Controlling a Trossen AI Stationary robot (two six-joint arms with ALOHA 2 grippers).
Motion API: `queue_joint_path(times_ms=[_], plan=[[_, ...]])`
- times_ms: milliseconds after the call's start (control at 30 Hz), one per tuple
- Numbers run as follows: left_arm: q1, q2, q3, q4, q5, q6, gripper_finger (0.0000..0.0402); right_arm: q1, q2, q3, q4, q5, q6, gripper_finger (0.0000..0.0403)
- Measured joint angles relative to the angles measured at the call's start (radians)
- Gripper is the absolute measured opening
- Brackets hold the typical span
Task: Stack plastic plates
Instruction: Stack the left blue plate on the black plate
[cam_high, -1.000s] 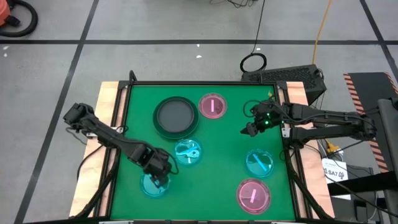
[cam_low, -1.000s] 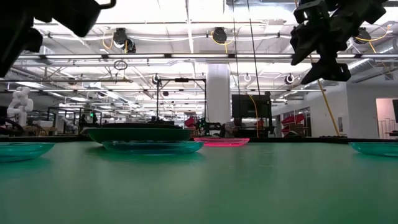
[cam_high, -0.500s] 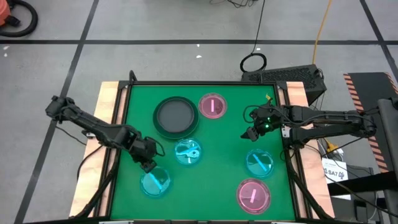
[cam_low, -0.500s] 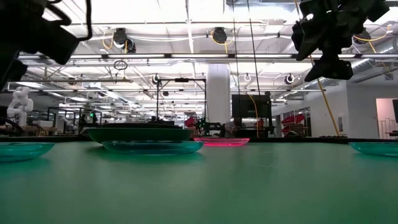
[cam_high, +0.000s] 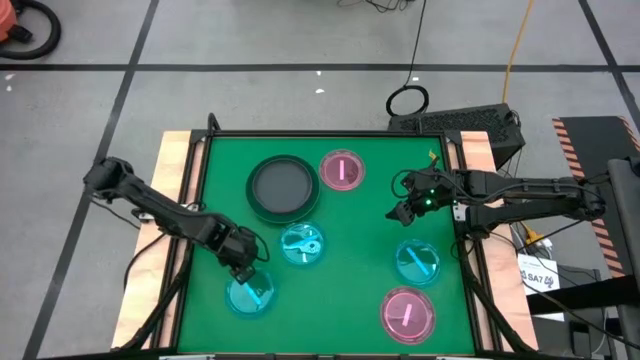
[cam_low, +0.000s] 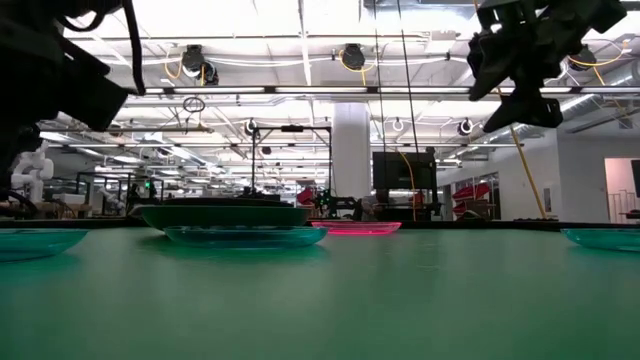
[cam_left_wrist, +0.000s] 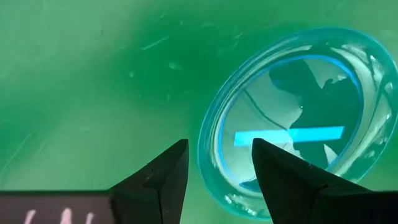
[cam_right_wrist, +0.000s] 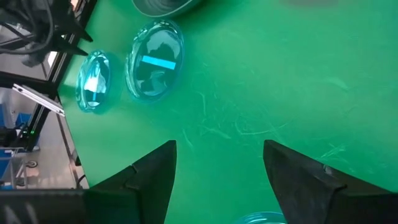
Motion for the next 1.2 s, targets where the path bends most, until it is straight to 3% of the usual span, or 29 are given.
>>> queue_joint_path(times_ms=[533, 967, 1200], plan=[[-0.066, 0.166, 0.0, 0.072, -0.002, -0.013, 0.0181, 0.0, 0.0, 0.0, 0.008, -0.002, 0.008, 0.0233], [-0.089, 0.189, 0.018, 0.084, -0.039, -0.062, 0.0046, 0.0, 0.0, 0.0, 0.008, 0.0, 0.007, 0.0233], [-0.089, 0.19, 0.061, 0.074, -0.055, -0.066, 0.003, 0.0, 0.0, 0.0, 0.008, 0.001, -0.001, 0.0233]])
